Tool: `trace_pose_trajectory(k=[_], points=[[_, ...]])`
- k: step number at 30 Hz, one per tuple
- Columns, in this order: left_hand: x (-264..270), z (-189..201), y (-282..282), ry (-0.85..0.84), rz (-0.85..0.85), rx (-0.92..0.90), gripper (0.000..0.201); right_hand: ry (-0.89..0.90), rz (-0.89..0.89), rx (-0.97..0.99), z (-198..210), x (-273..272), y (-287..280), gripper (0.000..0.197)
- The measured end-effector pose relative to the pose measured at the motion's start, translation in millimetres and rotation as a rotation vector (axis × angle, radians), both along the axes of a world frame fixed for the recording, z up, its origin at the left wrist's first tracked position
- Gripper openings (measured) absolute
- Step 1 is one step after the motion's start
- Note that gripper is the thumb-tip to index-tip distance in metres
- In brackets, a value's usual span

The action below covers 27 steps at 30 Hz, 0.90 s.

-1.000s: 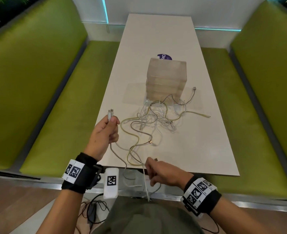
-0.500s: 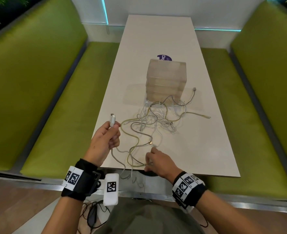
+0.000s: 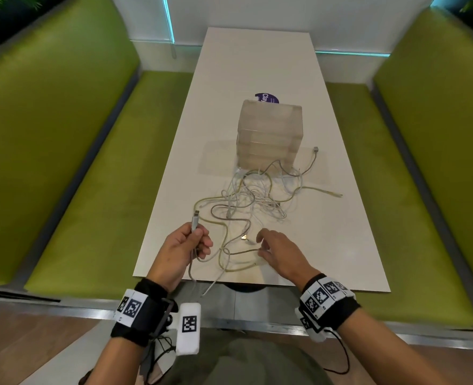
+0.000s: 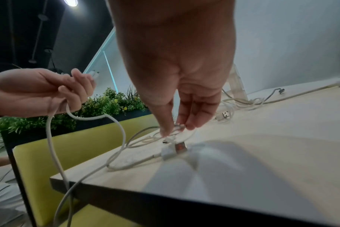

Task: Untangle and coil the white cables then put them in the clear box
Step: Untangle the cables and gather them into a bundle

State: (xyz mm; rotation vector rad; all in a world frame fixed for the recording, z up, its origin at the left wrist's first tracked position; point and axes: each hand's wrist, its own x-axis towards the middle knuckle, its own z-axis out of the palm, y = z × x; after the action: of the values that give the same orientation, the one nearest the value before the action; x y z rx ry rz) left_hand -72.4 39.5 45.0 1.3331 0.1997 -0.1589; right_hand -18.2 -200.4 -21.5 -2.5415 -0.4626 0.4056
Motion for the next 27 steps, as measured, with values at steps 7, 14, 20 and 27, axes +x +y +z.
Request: trace_pose_trajectory(k=[7,14,20,27], points=[[-3.9,8.3,9.9,-0.002,0.039,-0.111,0.028,-0.02,0.179,-0.061,-19.5,-10.5,-0.8,0.024],[-1.7,5.8,4.9,-0.012,0.021,-0.06,0.018,-0.211,0.154,0.011,-6.5,-10.6,6.4,0.007],[12.0,-2.9,-25.8,-0.025,-0.027,0.058,0.016,-0.275,0.326,0.207,55.3,3.4,17.4,0.018],[14.9,1.0,-49.1,-0.007,-0.058,-0.088,0.023,-0.165,0.273,0.459,98.3,20.3,40.7,0.031]])
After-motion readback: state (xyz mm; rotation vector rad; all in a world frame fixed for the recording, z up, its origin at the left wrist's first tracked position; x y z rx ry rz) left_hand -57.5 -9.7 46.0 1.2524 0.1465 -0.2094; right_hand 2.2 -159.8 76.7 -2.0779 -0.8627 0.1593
